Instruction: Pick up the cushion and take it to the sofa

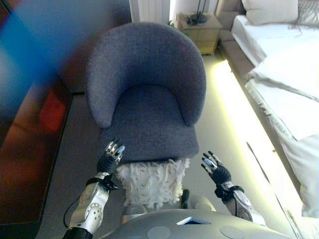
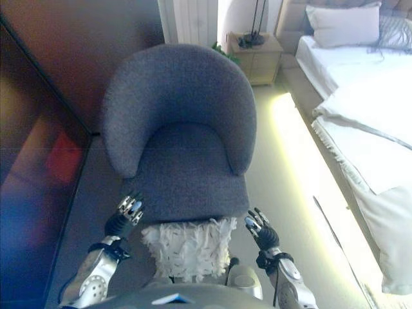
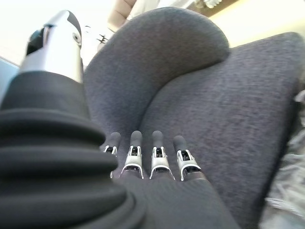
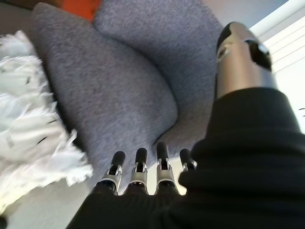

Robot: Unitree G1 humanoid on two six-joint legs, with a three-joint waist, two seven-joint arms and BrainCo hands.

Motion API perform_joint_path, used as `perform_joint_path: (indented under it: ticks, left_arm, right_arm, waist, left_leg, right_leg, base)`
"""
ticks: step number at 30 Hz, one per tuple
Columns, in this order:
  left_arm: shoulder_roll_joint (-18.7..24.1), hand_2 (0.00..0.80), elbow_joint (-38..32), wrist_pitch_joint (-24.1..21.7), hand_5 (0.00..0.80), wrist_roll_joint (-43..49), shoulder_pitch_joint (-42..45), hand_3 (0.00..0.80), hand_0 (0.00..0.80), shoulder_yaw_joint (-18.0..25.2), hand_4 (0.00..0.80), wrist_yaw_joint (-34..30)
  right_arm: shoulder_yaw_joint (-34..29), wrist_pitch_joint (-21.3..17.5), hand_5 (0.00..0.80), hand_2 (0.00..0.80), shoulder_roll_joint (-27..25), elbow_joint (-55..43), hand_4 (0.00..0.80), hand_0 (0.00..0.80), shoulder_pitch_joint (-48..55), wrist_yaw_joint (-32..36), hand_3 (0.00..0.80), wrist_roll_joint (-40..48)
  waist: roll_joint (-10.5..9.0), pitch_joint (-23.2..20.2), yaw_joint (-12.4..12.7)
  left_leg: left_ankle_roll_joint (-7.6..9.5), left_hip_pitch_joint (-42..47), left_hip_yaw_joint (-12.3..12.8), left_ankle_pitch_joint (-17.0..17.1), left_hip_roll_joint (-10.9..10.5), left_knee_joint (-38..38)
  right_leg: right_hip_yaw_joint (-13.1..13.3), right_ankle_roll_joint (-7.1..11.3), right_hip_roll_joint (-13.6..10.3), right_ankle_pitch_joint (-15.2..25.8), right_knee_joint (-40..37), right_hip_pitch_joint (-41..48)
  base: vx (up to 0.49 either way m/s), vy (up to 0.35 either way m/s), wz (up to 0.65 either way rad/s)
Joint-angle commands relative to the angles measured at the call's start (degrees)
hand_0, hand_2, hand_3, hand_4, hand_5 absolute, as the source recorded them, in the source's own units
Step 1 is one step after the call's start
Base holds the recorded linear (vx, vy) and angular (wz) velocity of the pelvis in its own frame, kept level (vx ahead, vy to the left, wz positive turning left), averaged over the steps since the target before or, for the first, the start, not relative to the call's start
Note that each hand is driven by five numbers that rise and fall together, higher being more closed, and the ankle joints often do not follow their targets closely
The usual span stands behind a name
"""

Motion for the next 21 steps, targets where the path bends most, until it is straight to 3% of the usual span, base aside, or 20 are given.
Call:
perform_joint_path:
  ticks: [1,5,7,12,17,21]
  left_arm:
    - [0.0,0.0,-4.8,-2.5,0.0,0.2,-2.0,0.0,0.0,0.5,0.0,-0.1]
    - [0.1,0.0,-4.9,-1.7,0.0,-0.4,-3.2,0.0,0.0,-1.5,0.0,1.2]
    - [0.1,0.0,-4.7,-1.8,0.0,-0.4,-3.3,0.0,0.0,-1.7,0.0,0.9]
    - [0.0,0.0,-3.4,-2.5,0.0,-1.2,-0.3,0.0,0.0,-0.5,0.0,1.1]
    - [-1.0,0.0,-3.6,-3.3,0.0,-0.9,1.9,0.0,0.0,-0.5,0.0,0.7]
    - [-0.6,0.0,-4.6,-3.9,0.0,-0.2,1.9,0.0,0.0,-1.6,0.0,0.7]
  right_arm:
    - [1.2,-2.2,0.0,0.0,-0.6,-3.5,0.0,0.0,-0.4,0.4,0.0,-1.1]
    - [0.8,-1.9,0.0,0.0,-0.6,-4.0,0.0,0.0,1.7,1.1,0.0,-1.0]
    - [0.6,-2.3,0.0,0.0,-0.7,-3.9,0.0,0.0,1.7,1.9,0.0,-1.1]
    - [1.0,-1.2,0.0,0.0,-0.8,-5.2,0.0,0.0,2.5,2.5,0.0,-1.8]
    - [1.2,-1.9,0.0,0.0,-1.2,-4.6,0.0,0.0,2.0,1.7,0.0,-1.3]
    - [1.6,-2.0,0.0,0.0,-1.3,-5.5,0.0,0.0,2.3,0.5,0.0,-1.3]
  waist:
    - [-3.13,1.4,-3.2]
    - [-2.96,0.0,-4.8]
    - [-2.29,-0.2,-5.2]
    - [-1.26,-0.3,-5.0]
    - [-1.15,0.5,-4.2]
    - [-0.9,0.8,-4.2]
  left_leg:
    - [-1.47,-0.9,-0.2,8.1,0.5,16.8]
    - [-2.05,0.9,-0.2,12.3,2.1,12.1]
    - [-2.44,2.3,0.1,11.2,2.0,9.6]
    - [-3.43,3.3,-0.4,12.2,1.4,9.9]
    - [-3.47,1.0,0.1,11.9,0.6,15.5]
    - [-2.63,0.7,-0.3,11.3,0.0,13.1]
  right_leg:
    - [3.1,-1.32,0.8,6.3,-11.8,8.1]
    - [4.2,-1.57,2.0,7.1,-12.2,6.9]
    - [3.4,-1.17,1.5,7.0,-11.8,5.8]
    - [2.4,-1.28,1.2,6.5,-11.6,5.9]
    - [1.6,-2.15,0.8,5.3,-11.4,7.4]
    - [2.8,-1.88,1.0,5.2,-11.2,7.6]
  base:
    - [0.111,-0.021,0.14]
    - [0.064,0.015,0.24]
    - [-0.025,0.034,0.5]
    - [0.018,-0.019,0.04]
    - [0.038,-0.045,0.09]
    - [0.019,0.026,-0.04]
